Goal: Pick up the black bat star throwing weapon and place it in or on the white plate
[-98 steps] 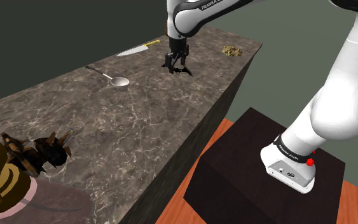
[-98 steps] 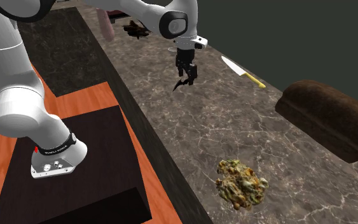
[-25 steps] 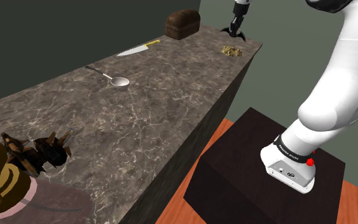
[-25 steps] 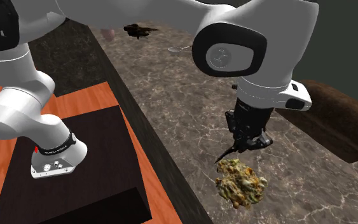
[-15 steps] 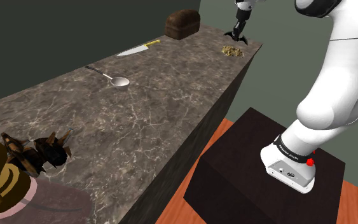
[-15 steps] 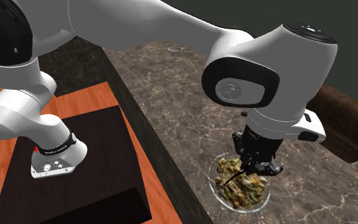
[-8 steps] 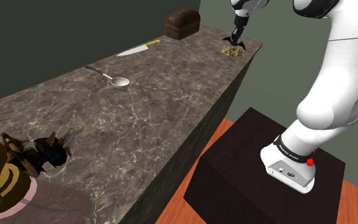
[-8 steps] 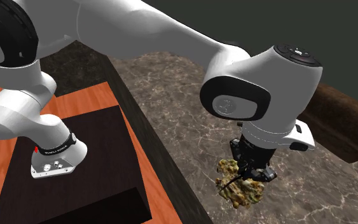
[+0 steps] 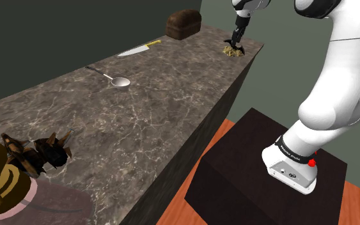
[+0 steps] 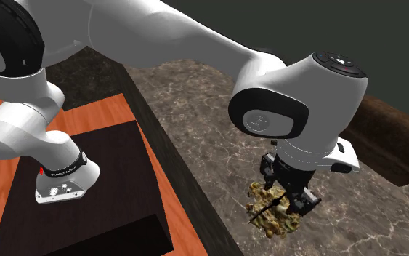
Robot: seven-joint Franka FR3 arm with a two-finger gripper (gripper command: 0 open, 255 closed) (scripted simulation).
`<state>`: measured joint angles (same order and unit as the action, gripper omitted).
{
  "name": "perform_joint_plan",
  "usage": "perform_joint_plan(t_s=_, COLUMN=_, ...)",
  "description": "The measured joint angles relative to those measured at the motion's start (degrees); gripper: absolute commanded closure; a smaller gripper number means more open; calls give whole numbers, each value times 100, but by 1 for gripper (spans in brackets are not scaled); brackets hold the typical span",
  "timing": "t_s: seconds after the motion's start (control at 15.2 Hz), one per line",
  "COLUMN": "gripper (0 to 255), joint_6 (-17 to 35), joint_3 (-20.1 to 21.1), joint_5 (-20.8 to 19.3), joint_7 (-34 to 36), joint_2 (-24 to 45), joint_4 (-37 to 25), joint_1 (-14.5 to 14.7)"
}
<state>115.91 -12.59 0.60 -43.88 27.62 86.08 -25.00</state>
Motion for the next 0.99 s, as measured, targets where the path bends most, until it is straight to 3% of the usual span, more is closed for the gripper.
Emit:
perform_joint_plan(t_s=0.33, gripper=0, joint_6=-62, joint_3=-3, joint_5=-7, joint_7=3, joint_2=-35, joint_4=-27, joint_1=6)
perform_joint_plan(t_s=0.59, gripper=0, joint_6=-559, joint_3=-9, joint_5=-36, joint_7=30, joint_2=-179, joint_4=-390, joint_1=38)
perform_joint_plan(t_s=0.99, gripper=0, joint_6=-628, joint_3=-12, joint_5=-38, joint_7=21, joint_2=-194, joint_4=-436, joint_1=34)
